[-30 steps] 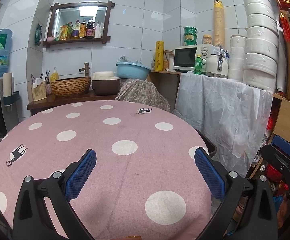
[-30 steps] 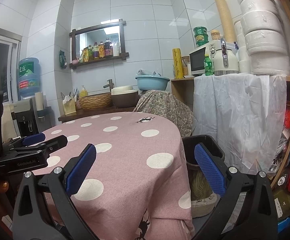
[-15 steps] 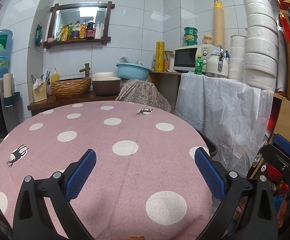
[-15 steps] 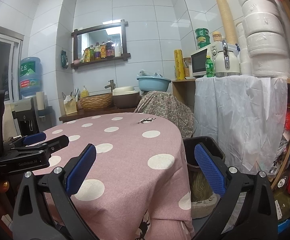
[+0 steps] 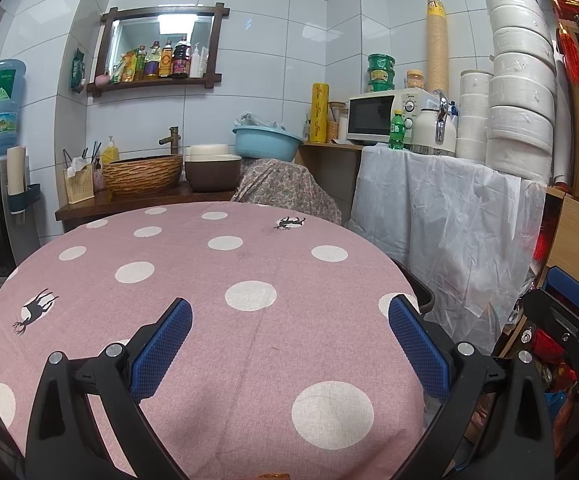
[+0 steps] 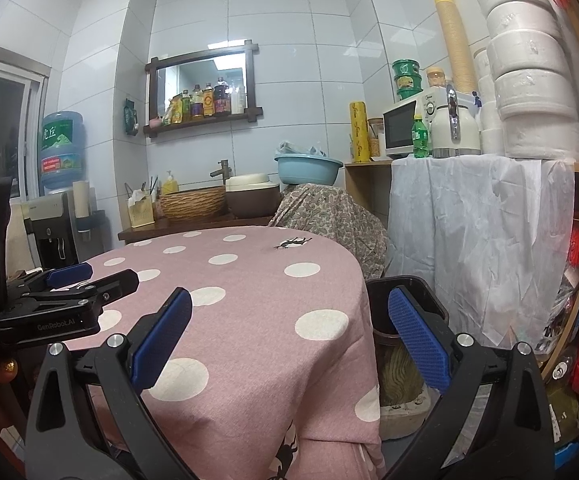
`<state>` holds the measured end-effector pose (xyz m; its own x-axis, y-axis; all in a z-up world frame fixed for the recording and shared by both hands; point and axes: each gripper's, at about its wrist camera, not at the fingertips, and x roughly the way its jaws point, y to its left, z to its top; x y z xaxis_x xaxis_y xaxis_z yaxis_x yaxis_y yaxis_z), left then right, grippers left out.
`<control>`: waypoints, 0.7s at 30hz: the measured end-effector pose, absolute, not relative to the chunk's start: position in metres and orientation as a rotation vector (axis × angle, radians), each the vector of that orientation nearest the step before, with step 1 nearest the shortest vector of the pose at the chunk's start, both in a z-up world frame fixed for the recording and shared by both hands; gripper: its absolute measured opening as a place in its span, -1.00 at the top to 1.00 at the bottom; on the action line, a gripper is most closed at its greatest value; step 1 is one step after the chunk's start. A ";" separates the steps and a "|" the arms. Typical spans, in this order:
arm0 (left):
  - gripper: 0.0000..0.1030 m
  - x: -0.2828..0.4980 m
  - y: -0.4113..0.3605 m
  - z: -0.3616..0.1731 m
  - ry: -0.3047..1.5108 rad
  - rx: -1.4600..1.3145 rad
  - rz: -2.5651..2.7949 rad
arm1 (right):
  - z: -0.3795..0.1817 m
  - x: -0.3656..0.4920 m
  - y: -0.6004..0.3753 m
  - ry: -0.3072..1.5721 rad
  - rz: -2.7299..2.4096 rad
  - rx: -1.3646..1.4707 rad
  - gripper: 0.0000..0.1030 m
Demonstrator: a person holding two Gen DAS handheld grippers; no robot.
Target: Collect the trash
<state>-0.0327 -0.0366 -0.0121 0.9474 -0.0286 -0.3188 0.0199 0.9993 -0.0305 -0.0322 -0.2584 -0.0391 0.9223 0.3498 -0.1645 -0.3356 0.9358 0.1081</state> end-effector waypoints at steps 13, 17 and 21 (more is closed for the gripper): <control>-0.90 -0.033 -0.037 -0.012 0.326 -0.028 -0.023 | -0.039 -0.031 -0.259 0.182 0.357 0.080 -0.89; -0.90 -0.032 -0.037 -0.012 0.326 -0.029 -0.024 | -0.039 -0.032 -0.258 0.182 0.356 0.080 -0.89; -0.90 -0.035 -0.038 -0.013 0.316 -0.024 -0.033 | -0.039 -0.032 -0.258 0.182 0.356 0.079 -0.89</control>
